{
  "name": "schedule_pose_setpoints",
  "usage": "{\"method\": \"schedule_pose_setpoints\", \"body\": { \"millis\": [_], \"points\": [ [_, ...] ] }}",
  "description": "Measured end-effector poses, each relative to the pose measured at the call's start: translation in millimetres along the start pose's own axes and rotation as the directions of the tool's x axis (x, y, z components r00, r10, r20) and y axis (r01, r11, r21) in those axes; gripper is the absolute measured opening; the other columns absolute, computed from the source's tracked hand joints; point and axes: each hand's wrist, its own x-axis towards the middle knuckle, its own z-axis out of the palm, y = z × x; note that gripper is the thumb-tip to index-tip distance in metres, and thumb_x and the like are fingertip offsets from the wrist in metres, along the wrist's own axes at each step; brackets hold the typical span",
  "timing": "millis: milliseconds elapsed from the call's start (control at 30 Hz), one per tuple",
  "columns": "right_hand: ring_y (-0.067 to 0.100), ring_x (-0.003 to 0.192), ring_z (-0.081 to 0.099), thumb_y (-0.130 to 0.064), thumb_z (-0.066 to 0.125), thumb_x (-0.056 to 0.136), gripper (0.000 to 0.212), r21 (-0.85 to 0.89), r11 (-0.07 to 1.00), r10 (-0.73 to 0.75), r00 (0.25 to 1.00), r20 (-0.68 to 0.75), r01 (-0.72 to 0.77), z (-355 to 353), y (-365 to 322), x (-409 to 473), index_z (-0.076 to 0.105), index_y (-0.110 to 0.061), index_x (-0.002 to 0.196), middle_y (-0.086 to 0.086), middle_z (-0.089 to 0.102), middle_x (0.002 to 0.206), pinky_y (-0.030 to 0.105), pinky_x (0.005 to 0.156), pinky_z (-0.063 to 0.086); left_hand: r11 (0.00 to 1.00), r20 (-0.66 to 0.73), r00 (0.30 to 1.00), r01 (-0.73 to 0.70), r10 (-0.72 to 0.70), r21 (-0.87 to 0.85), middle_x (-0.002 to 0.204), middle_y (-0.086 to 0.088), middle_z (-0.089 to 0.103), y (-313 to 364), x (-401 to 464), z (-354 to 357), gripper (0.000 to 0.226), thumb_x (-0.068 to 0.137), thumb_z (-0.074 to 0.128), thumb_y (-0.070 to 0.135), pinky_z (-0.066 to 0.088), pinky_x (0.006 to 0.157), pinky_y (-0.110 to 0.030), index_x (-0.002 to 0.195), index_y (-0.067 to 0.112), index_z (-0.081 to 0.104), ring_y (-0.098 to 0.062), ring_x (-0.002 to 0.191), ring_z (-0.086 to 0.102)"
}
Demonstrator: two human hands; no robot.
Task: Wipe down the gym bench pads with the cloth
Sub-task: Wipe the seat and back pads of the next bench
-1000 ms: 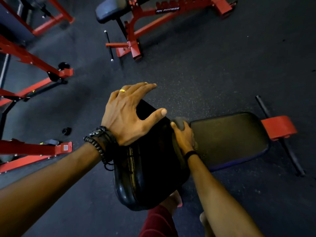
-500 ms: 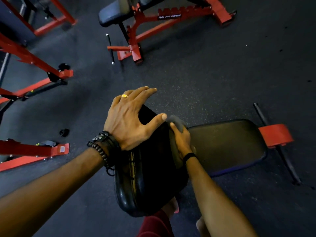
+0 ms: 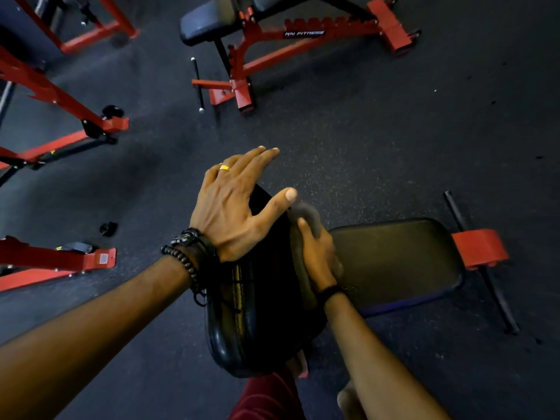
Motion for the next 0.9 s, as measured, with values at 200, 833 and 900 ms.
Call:
{"method": "schedule_pose_setpoints", "body": {
  "millis": [200,833,900],
  "points": [
    [0.009,0.121,0.056,-0.063,0.064,0.08,0.046,0.255,0.904,-0.363,0.931,0.037,0.343,-15,-46,-120,0.054,-0.05,0.123,-0.007,0.057,0.129,0.039,0.101,0.046,0.993,-0.068,0.997,-0.029,0.022,-0.117,0.156,0.006,0.036,-1,-1,-1,0.073,0.091,0.021,0.066,0.018,0.117,-0.036,0.151,0.027,0.033,-0.01,0.141,0.031],
    [0.008,0.124,0.044,-0.08,0.051,0.074,0.046,0.039,0.906,-0.418,0.906,-0.068,0.421,-15,-44,-187,0.036,-0.078,0.118,-0.021,0.044,0.126,0.037,0.103,0.043,0.931,-0.209,0.975,-0.148,0.08,-0.334,0.157,-0.001,0.034,-4,-7,-1,0.086,0.091,0.018,0.075,0.012,0.12,-0.053,0.15,0.015,0.036,-0.015,0.149,0.023],
    [0.013,0.118,0.048,-0.071,0.051,0.075,0.048,-0.003,0.905,-0.423,0.902,-0.087,0.424,-6,-63,-164,0.047,-0.062,0.122,-0.014,0.048,0.12,0.039,0.099,0.044,0.921,-0.213,0.974,-0.153,0.079,-0.359,0.158,-0.001,0.033,-5,-6,-2,0.086,0.09,0.019,0.075,0.009,0.121,-0.052,0.149,0.015,0.036,-0.014,0.149,0.021]
  ]
}}
